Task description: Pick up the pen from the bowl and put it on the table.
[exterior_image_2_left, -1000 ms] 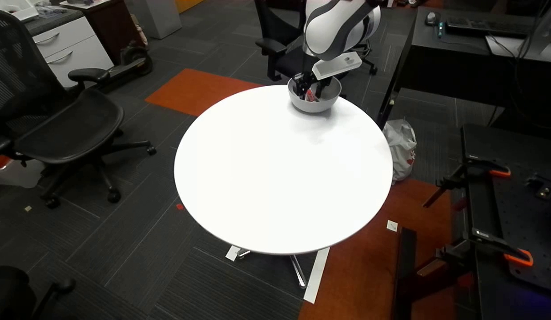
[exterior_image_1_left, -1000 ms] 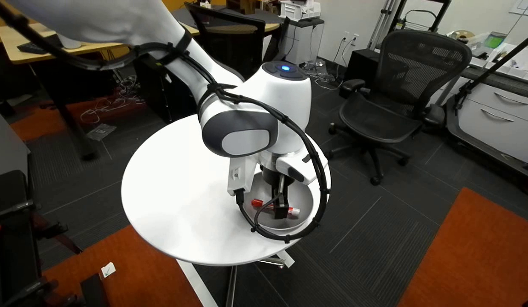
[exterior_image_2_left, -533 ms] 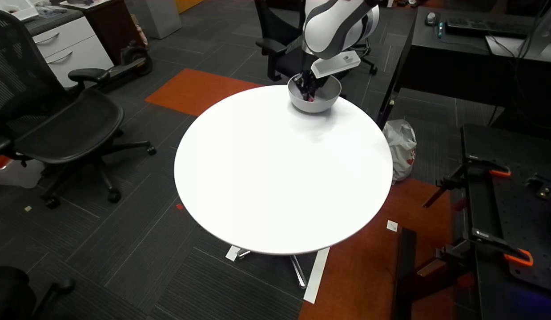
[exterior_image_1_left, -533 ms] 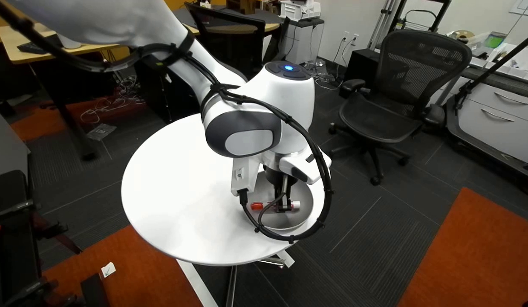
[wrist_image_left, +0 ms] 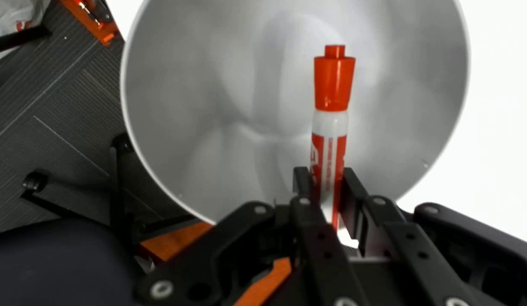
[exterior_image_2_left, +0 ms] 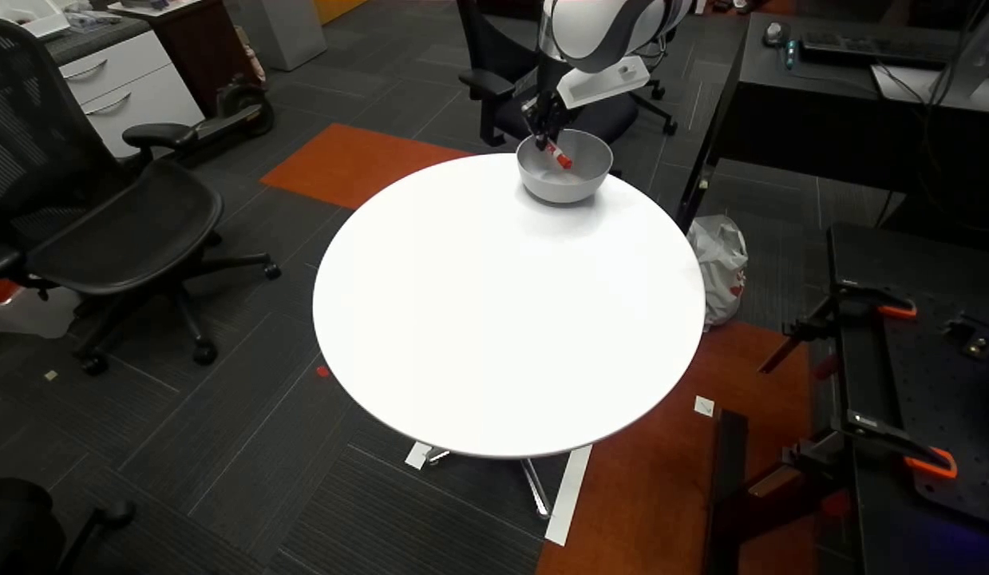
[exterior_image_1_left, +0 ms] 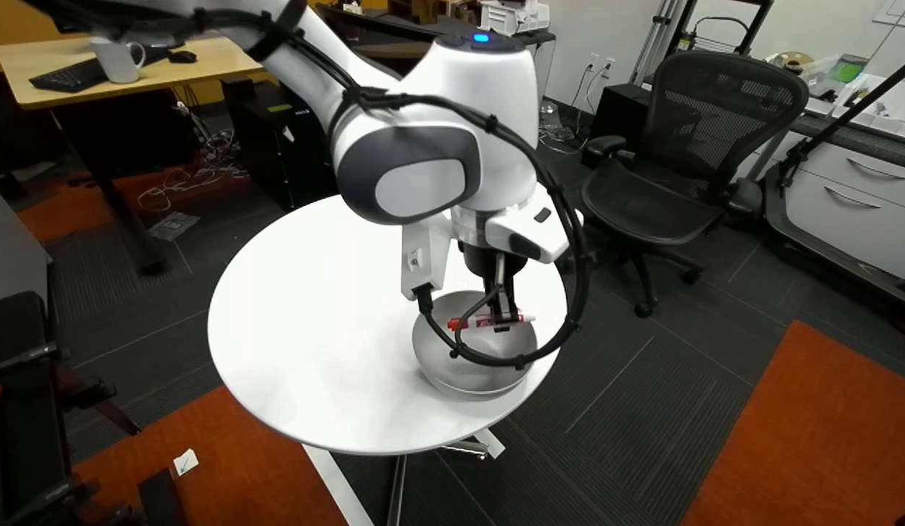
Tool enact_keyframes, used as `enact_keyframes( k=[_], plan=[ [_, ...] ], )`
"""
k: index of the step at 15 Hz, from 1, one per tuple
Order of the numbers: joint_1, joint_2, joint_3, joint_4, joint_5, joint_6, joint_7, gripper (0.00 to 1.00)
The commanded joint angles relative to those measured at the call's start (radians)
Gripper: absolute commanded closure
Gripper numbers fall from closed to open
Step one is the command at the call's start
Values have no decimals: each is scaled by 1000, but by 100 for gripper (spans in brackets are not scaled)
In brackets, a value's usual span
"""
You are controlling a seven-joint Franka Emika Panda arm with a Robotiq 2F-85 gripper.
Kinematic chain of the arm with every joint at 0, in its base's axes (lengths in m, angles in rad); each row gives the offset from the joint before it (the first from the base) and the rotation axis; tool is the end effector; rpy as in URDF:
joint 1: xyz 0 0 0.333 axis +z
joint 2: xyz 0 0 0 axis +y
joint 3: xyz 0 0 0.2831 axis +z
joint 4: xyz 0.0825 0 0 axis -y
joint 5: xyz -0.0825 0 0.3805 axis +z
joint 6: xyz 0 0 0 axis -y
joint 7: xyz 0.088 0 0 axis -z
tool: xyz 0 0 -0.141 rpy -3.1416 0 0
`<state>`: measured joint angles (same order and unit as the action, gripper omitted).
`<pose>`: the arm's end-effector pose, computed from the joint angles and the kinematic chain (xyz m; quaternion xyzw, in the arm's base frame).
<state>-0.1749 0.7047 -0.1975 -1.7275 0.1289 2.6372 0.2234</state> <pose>0.6299 -0.2393 0.1482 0.9429 -0.3134 0.1086 0.0319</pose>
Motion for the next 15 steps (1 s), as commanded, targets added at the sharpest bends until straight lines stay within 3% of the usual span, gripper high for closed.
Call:
enact_keyframes(
  k=[1, 9, 15],
  plan=[
    [67, -173, -38, -173, -62, 77, 12, 95],
    [181, -395, -32, -446, -254, 226, -12, 95],
    [200, -370, 7, -570, -243, 282, -17, 95]
  ],
)
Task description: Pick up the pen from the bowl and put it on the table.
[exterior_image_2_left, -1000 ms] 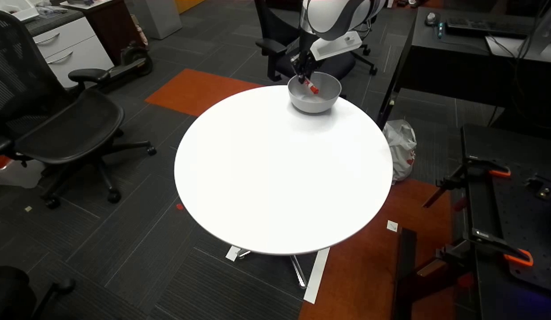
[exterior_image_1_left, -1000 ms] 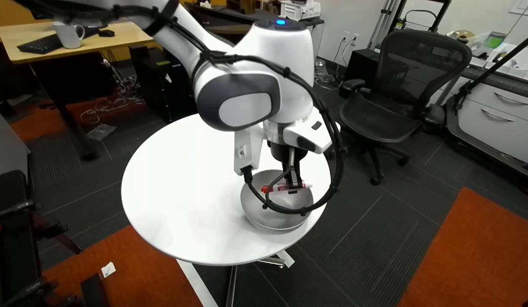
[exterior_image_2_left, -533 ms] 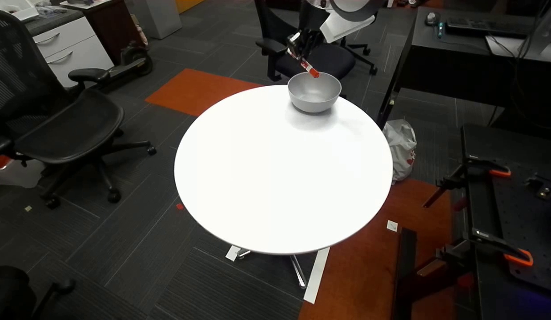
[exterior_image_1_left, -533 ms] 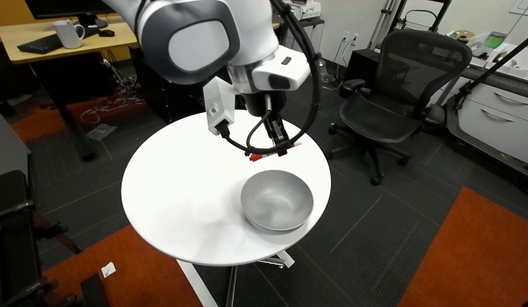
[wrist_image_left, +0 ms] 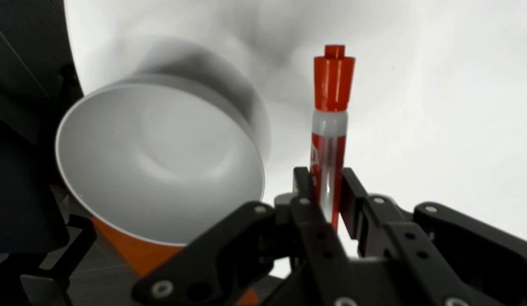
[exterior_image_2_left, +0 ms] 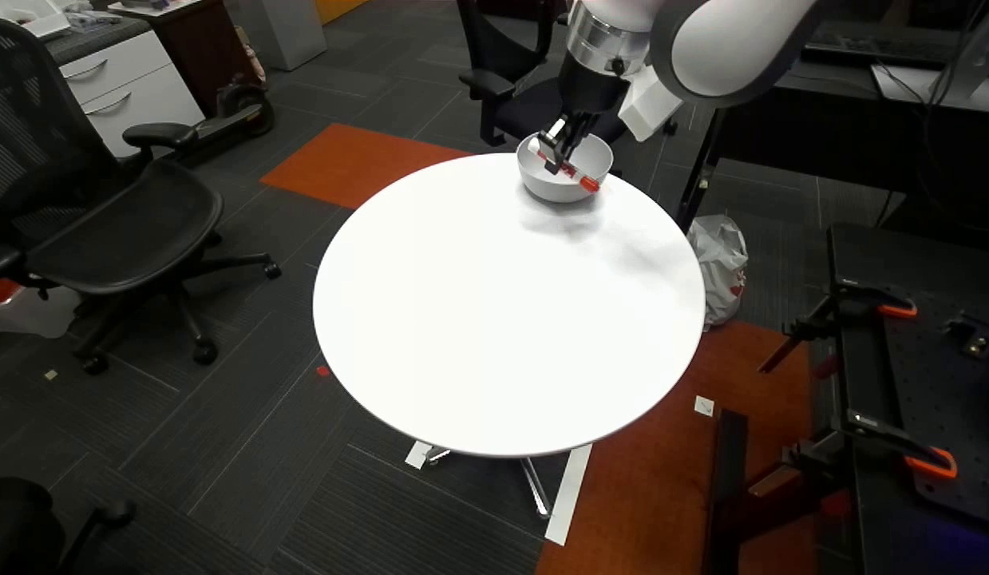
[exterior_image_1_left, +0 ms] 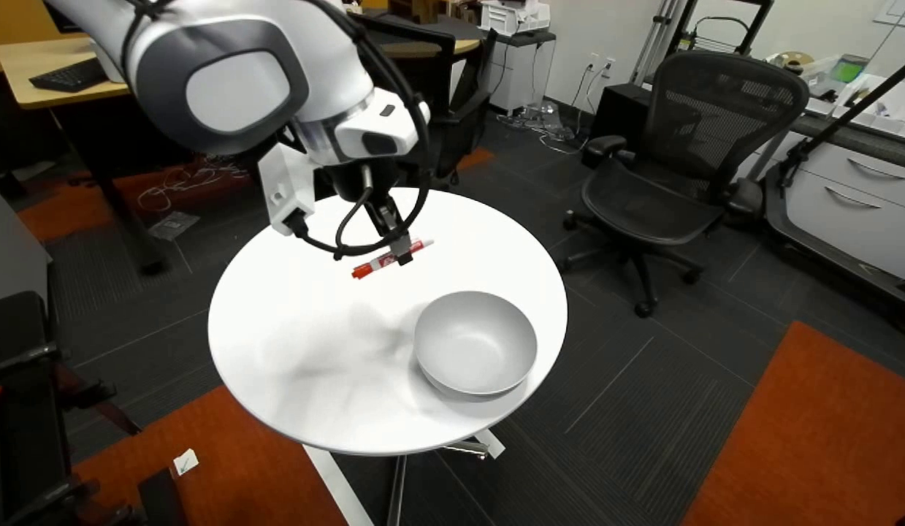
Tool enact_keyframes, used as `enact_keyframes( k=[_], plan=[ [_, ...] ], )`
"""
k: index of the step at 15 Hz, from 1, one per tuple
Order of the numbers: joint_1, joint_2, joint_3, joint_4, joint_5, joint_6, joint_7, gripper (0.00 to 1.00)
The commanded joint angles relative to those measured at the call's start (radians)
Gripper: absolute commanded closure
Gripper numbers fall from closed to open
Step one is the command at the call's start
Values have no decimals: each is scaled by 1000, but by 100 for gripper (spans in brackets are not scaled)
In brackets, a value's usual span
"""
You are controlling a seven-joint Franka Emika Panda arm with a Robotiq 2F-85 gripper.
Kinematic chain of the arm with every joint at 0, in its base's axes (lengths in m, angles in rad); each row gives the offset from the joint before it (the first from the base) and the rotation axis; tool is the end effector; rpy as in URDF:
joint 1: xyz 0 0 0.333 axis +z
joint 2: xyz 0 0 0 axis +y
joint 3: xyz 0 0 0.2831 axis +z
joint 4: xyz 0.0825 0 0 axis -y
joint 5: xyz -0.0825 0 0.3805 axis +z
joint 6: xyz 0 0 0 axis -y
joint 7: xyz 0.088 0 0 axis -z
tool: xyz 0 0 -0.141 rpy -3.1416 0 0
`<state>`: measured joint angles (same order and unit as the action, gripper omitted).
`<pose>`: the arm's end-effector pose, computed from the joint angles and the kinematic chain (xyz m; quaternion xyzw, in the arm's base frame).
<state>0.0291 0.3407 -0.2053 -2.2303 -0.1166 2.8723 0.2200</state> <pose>0.5654 -0.0982 0.1916 0.9781 -0.1311 0.1527 0.0533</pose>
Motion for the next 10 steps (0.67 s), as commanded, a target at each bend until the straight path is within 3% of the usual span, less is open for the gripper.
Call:
enact_keyframes(
  k=[1, 10],
  plan=[
    [-8, 11, 20, -73, 8, 52, -18, 95],
    [-2, 150, 22, -34, 25, 24, -16, 95]
  ],
)
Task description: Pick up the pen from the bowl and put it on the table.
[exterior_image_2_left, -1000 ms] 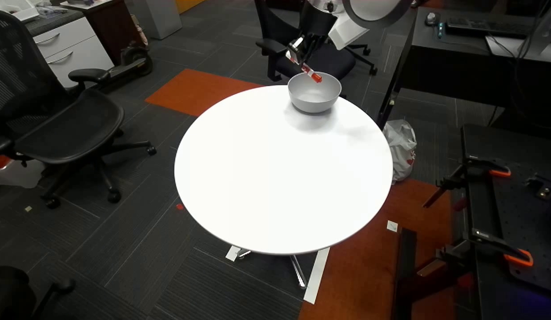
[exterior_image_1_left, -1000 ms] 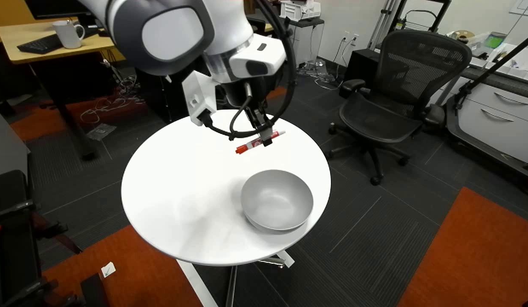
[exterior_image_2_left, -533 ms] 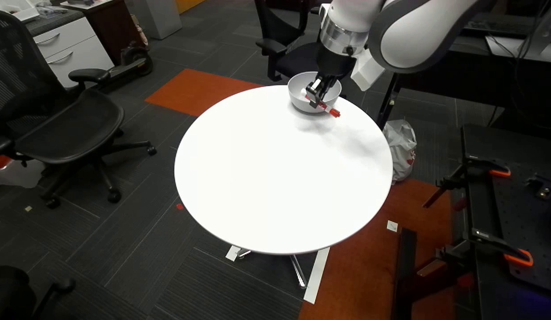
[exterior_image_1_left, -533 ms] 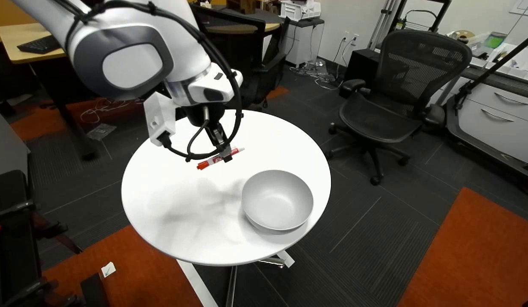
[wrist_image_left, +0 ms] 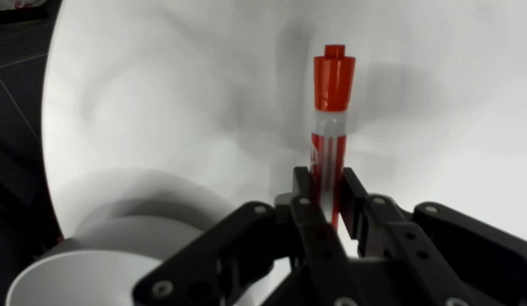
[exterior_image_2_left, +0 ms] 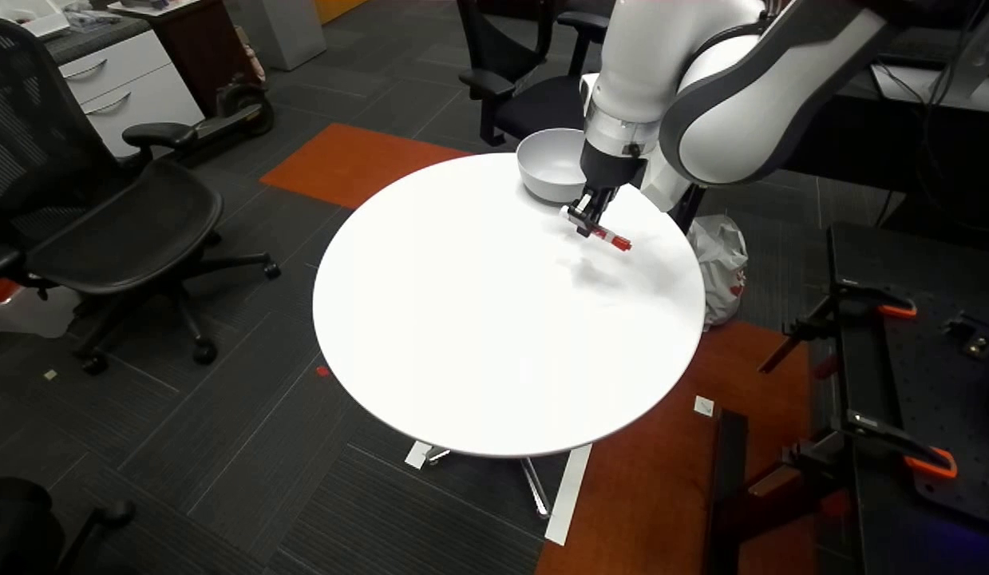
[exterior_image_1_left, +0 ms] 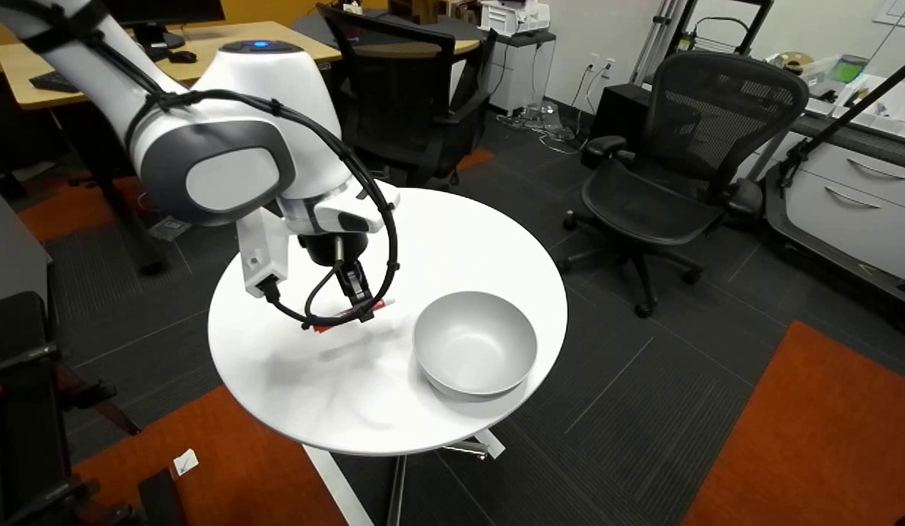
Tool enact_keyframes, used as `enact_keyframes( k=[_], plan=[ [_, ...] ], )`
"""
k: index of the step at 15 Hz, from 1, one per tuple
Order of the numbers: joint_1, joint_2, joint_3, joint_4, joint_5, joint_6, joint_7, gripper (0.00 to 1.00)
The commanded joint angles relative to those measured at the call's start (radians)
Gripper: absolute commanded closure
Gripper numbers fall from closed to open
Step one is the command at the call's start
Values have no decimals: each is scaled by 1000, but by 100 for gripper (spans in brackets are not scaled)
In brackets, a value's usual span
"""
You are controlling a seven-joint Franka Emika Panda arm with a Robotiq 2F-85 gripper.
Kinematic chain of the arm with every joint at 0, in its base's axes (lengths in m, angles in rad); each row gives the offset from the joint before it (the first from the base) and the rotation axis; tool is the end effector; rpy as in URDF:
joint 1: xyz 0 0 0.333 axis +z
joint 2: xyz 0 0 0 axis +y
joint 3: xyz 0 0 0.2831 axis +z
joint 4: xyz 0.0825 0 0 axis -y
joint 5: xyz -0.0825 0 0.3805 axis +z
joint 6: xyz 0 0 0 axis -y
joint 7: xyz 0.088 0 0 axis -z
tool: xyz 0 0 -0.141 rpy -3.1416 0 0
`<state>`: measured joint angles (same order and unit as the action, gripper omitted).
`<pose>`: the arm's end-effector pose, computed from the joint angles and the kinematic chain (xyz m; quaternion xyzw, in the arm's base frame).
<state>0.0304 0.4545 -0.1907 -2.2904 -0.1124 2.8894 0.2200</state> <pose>0.5231 -0.0876 0.1092 0.9879 -0.1232 0.0756 0.0566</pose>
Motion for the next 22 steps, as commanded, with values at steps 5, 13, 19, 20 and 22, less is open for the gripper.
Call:
enact_keyframes(
  k=[5, 13, 19, 20, 22],
  plan=[
    [-9, 82, 5, 59, 30, 4, -21, 95],
    [7, 33, -25, 50, 12, 0, -18, 17],
    [-17, -129, -1, -28, 1, -8, -92, 0],
    [-28, -160, 12, -45, 6, -16, -117, 0],
    [-47, -207, 35, -74, 15, -27, -163, 0]
  ],
)
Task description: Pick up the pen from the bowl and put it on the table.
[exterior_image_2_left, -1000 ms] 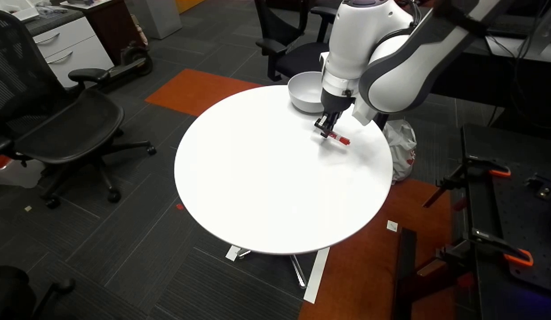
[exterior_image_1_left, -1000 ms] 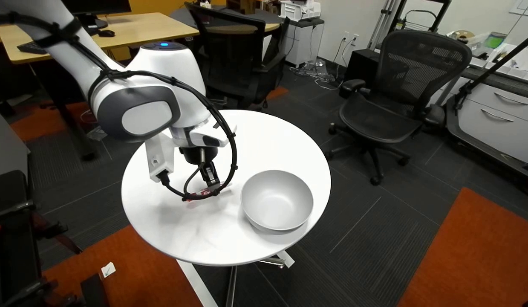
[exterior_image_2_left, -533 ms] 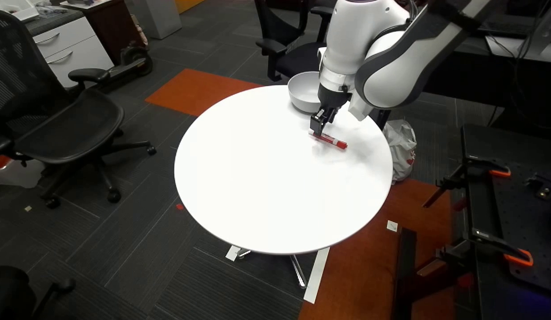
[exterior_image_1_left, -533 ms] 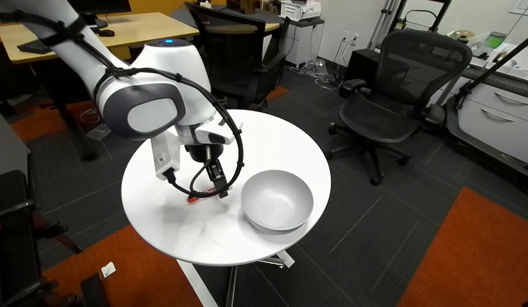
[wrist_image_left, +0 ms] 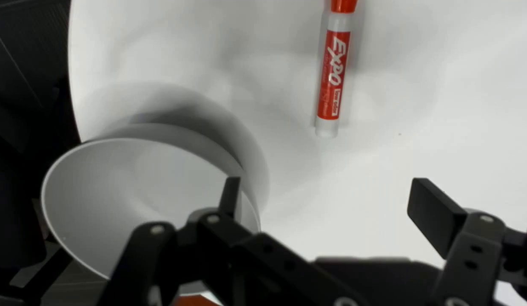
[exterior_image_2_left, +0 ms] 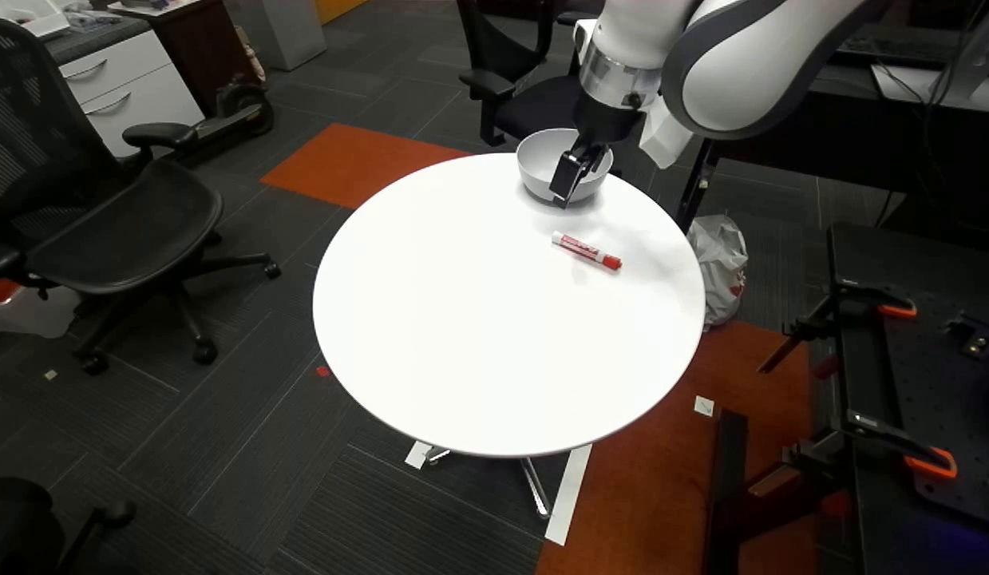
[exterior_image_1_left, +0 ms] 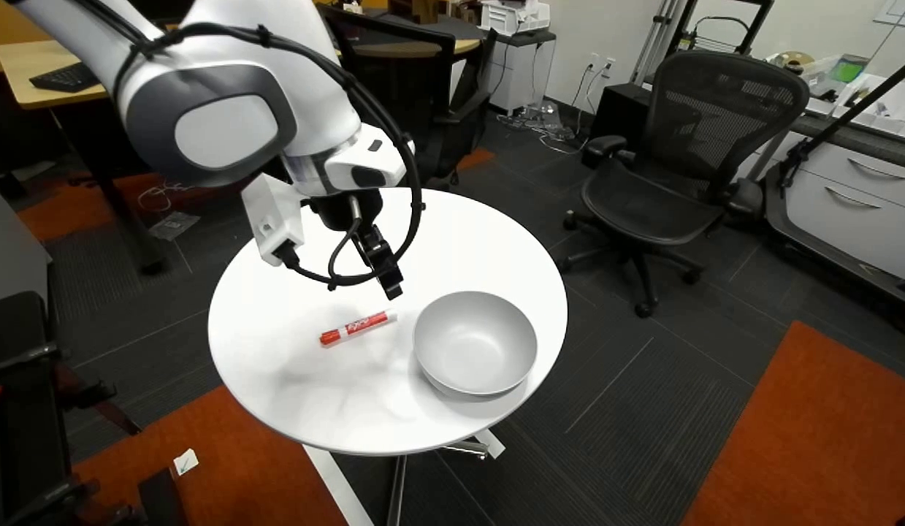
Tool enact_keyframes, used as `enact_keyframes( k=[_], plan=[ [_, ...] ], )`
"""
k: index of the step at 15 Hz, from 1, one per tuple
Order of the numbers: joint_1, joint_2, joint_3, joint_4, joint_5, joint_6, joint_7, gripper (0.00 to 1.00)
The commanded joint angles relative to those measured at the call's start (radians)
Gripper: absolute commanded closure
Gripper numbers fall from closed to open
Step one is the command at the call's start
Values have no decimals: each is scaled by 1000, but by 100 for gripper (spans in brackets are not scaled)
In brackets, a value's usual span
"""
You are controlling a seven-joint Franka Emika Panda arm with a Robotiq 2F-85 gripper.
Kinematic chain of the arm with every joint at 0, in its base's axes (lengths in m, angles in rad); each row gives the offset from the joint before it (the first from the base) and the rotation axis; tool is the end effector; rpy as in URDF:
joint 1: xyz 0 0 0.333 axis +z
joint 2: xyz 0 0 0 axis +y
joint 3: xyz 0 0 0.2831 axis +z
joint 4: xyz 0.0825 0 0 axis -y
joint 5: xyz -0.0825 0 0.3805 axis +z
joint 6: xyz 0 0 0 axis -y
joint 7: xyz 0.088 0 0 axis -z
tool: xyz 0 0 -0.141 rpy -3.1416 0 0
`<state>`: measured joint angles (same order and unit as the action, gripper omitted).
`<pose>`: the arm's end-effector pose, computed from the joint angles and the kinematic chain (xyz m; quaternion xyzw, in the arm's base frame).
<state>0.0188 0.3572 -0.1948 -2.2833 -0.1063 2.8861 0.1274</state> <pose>0.5435 -0.0963 0.1632 0.9867 -0.0907 0.1227 0.0556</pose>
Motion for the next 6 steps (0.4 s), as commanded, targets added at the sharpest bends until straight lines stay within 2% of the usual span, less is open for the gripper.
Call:
enact_keyframes(
  k=[1, 3, 4, 6],
  plan=[
    [-43, -126, 50, -94, 15, -24, -86, 0],
    [-80, -159, 105, -120, 69, -34, -146, 0],
    [-47, -92, 60, -67, 22, -8, -81, 0],
    [-64, -117, 88, -89, 47, -10, -109, 0]
  ],
)
